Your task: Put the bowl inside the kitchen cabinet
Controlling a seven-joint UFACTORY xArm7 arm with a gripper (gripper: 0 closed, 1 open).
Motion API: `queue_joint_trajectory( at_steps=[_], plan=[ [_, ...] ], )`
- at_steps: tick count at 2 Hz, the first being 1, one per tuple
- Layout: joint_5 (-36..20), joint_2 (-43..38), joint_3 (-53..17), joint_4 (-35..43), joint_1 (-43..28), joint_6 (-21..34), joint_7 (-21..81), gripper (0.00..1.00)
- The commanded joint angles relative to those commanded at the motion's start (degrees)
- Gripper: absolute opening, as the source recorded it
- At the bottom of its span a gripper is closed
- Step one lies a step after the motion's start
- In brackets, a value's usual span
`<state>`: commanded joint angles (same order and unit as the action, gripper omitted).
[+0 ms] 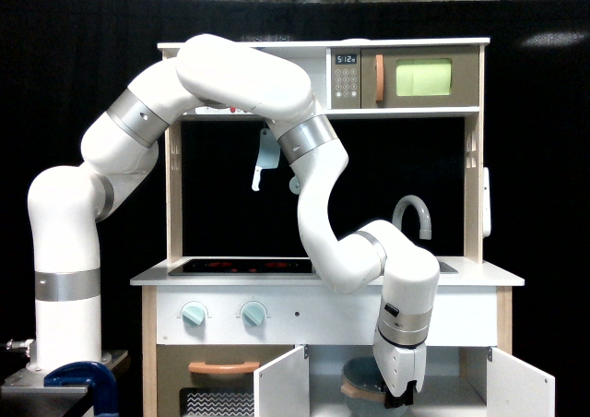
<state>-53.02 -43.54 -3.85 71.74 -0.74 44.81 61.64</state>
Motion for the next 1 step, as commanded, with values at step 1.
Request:
queue_joint_trajectory(
  at_steps=[1],
  plan=[
    [-0.04, -1.09, 2.40, 0.45, -0.26, -2.28, -1.35, 0.00]
  ],
)
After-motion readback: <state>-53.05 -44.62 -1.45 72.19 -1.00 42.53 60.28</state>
